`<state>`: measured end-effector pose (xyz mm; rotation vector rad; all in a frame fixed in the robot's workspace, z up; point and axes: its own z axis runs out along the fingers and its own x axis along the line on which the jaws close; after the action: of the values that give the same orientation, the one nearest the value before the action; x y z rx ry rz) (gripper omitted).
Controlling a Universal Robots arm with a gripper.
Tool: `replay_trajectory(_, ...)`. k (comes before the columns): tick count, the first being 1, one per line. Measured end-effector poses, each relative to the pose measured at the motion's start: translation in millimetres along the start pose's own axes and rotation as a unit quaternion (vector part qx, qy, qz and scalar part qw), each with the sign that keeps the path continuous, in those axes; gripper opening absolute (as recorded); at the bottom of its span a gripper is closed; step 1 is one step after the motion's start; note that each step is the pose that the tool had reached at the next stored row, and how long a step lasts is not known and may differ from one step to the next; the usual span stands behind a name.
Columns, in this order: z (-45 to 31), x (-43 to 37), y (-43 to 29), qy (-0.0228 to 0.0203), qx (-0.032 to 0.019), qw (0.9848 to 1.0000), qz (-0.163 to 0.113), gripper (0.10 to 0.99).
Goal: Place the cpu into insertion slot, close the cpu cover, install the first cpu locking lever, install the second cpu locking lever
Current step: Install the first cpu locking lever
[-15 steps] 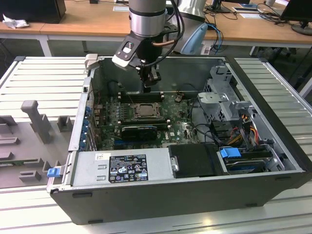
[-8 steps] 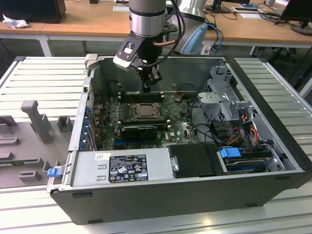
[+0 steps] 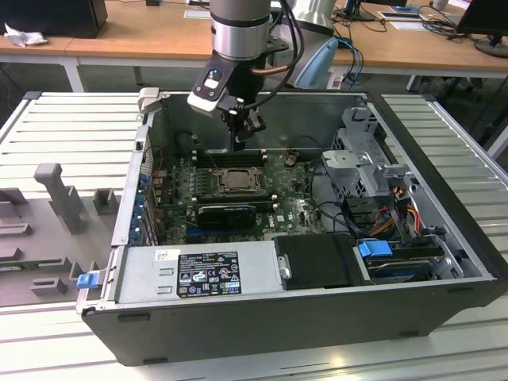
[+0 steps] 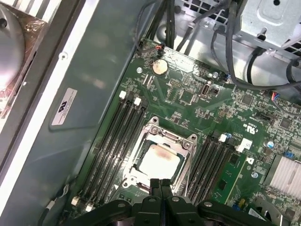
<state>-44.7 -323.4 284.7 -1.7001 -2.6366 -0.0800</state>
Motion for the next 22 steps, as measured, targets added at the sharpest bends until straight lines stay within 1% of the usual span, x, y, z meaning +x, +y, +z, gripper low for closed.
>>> replay_trajectory(5,0.0,0.0,0.0,0.0007,0.0005,0.9999,-0.016,0.106)
replay_trajectory(9,0.0,0.0,0.0,0.0014,0.0010,0.9994,-0.033,0.106)
replay_trajectory(11,0.0,0.0,0.0,0.0019,0.0014,0.9990,-0.045,0.106)
replay_trajectory(20,0.0,0.0,0.0,0.0028,0.0021,0.9976,-0.069,0.106)
replay_trajectory(22,0.0,0.0,0.0,0.0032,0.0023,0.9970,-0.077,0.106)
